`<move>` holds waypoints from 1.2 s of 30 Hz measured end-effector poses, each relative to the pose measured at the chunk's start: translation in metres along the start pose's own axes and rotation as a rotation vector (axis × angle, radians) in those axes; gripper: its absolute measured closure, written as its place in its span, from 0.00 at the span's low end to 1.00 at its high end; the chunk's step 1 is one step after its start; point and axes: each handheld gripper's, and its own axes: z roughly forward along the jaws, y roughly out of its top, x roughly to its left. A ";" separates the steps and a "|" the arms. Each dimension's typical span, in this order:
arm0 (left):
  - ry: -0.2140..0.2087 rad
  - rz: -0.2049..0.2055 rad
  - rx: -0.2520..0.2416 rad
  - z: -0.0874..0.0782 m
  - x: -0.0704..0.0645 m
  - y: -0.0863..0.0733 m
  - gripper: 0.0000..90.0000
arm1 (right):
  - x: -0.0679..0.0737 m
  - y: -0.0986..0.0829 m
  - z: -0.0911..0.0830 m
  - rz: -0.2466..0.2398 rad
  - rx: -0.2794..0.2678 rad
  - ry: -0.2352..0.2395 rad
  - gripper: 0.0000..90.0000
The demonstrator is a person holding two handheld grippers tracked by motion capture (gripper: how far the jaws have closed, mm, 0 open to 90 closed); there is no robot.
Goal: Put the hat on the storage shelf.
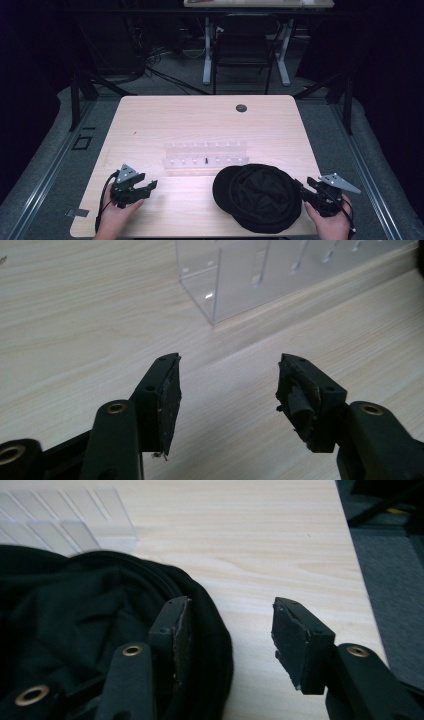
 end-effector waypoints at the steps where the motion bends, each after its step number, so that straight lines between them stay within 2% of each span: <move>1: 0.007 0.006 -0.004 0.000 0.000 0.000 0.47 | 0.000 0.000 -0.001 -0.005 -0.019 -0.001 0.52; 2: 0.007 0.006 -0.004 0.000 0.000 0.000 0.45 | 0.000 0.000 -0.001 -0.024 -0.044 -0.007 0.51; 6: 0.007 0.030 -0.021 -0.001 -0.001 0.001 0.45 | 0.000 0.002 -0.002 -0.023 -0.046 -0.016 0.50; 7: 0.012 0.030 -0.019 -0.003 -0.002 0.002 0.45 | 0.000 0.004 -0.003 -0.016 -0.015 -0.049 0.50; 8: 0.017 0.015 -0.004 -0.005 -0.003 0.003 0.45 | 0.000 0.005 -0.004 0.004 0.018 -0.056 0.50; 9: 0.012 -0.008 0.006 -0.006 -0.003 0.004 0.45 | -0.001 0.006 -0.003 0.028 0.037 -0.028 0.48; 10: -0.001 -0.036 0.016 -0.008 -0.003 0.004 0.45 | -0.005 0.008 -0.001 0.065 0.084 0.028 0.37; 11: -0.001 -0.036 0.016 -0.008 -0.003 0.004 0.43 | -0.005 0.008 -0.001 0.065 0.084 0.028 0.37; 12: 0.011 -0.026 0.031 -0.009 -0.003 0.004 0.43 | -0.006 0.008 0.000 0.066 0.099 0.045 0.29; 13: 0.018 -0.020 0.036 -0.009 -0.003 0.004 0.38 | -0.005 0.009 0.002 0.063 0.120 0.050 0.16; 15: 0.023 -0.026 0.037 -0.009 -0.002 0.005 0.30 | -0.002 0.009 0.002 0.028 0.126 0.050 0.12; 16: 0.006 -0.032 0.051 -0.011 -0.001 0.006 0.26 | 0.000 0.010 0.002 0.014 0.141 0.058 0.12; 18: -0.007 -0.027 0.047 -0.012 -0.001 0.006 0.21 | 0.002 0.012 0.002 -0.005 0.152 0.047 0.12; 20: -0.018 0.025 0.037 -0.015 -0.004 0.007 0.20 | 0.002 0.014 0.001 -0.019 0.147 0.038 0.20; 21: -0.018 0.025 0.037 -0.015 -0.004 0.007 0.18 | 0.002 0.014 0.001 -0.019 0.147 0.038 0.20; 22: -0.001 0.051 0.029 -0.017 -0.007 0.008 0.20 | 0.000 0.016 -0.001 -0.026 0.138 0.029 0.29; 24: 0.013 0.062 0.020 -0.018 -0.009 0.009 0.26 | -0.003 0.018 -0.002 -0.028 0.141 0.037 0.34; 27: 0.023 0.069 0.012 -0.018 -0.009 0.009 0.30 | -0.006 0.020 -0.004 -0.028 0.146 0.037 0.35; 28: 0.026 0.077 0.020 -0.017 -0.008 0.008 0.32 | -0.008 0.021 -0.005 -0.017 0.141 0.020 0.30; 29: 0.026 0.077 0.020 -0.017 -0.008 0.008 0.32 | -0.008 0.021 -0.005 -0.017 0.141 0.020 0.30; 31: 0.042 0.086 0.025 -0.016 -0.006 0.006 0.35 | -0.009 0.023 -0.007 -0.022 0.145 0.020 0.29; 32: 0.060 0.077 0.029 -0.015 -0.005 0.007 0.35 | -0.009 0.024 -0.007 -0.026 0.146 0.022 0.29; 34: 0.062 0.060 0.026 -0.015 -0.004 0.006 0.36 | -0.008 0.025 -0.006 -0.044 0.164 0.024 0.42; 36: 0.055 0.049 0.022 -0.016 -0.003 0.006 0.40 | -0.008 0.028 -0.005 -0.055 0.184 0.022 0.47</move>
